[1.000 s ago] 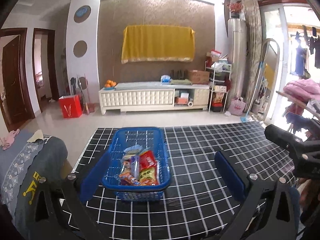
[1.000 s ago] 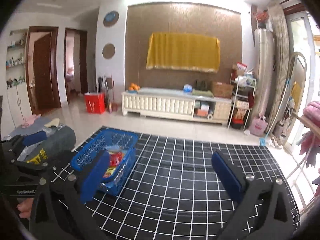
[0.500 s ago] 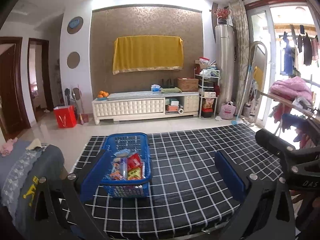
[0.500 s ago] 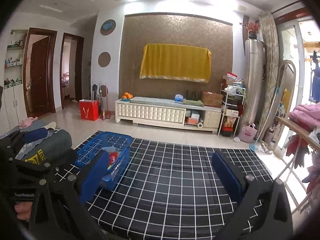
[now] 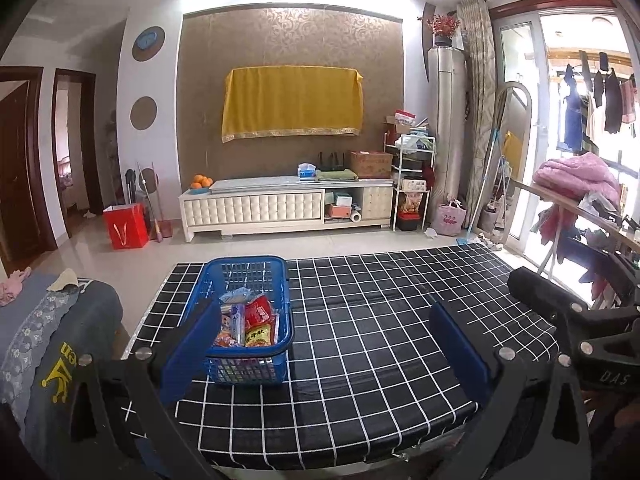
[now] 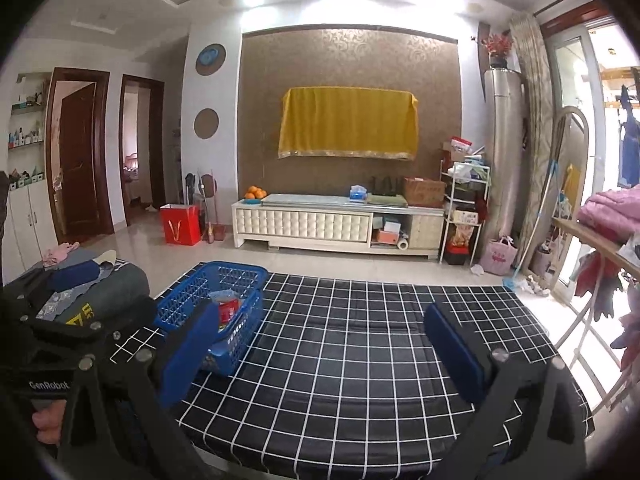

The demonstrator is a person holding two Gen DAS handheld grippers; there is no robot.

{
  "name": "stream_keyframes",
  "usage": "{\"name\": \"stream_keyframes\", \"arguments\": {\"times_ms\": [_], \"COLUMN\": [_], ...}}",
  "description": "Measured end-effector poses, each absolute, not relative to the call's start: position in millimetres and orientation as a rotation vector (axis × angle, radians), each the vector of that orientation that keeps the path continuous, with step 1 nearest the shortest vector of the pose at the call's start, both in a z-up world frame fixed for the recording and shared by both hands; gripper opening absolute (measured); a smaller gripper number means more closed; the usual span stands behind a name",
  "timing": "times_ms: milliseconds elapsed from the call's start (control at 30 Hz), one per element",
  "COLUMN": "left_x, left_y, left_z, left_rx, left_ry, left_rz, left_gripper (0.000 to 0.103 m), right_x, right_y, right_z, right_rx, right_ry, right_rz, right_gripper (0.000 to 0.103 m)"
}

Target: Organize snacks

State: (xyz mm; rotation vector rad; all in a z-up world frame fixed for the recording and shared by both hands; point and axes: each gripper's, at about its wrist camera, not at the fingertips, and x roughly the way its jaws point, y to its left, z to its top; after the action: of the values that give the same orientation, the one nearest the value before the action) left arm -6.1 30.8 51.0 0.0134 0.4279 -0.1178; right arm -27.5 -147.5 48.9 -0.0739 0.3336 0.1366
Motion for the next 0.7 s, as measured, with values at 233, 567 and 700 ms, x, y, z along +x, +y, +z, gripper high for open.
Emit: {"name": "stream_keyframes", "arguments": {"times_ms": [233,567,700], "left_x": [-9.0,-10.8,-11.4], "left_y": [29.3,28.9,29.7], "left_z": [50.0,50.0,49.4], "left_rx": [0.017,0.016,0.008], "left_ry": [0.432,0.432,0.439], "left_rz": [-0.106,-0.106,-0.108], "left_gripper": [0.103,0.103,0.103], "right_x": [-27.4,-30.1,-29.7], "right_y": [-147.2,-148.9,-148.6], "right_z": [46.4,45.8,45.8], "right_rx": [-0.071,-0.074,-0.074], "right_ry": [0.35,0.348,0.354], "right_rz": [0.142,0.142,0.142], "right_gripper": [0.103,0.103,0.103]}}
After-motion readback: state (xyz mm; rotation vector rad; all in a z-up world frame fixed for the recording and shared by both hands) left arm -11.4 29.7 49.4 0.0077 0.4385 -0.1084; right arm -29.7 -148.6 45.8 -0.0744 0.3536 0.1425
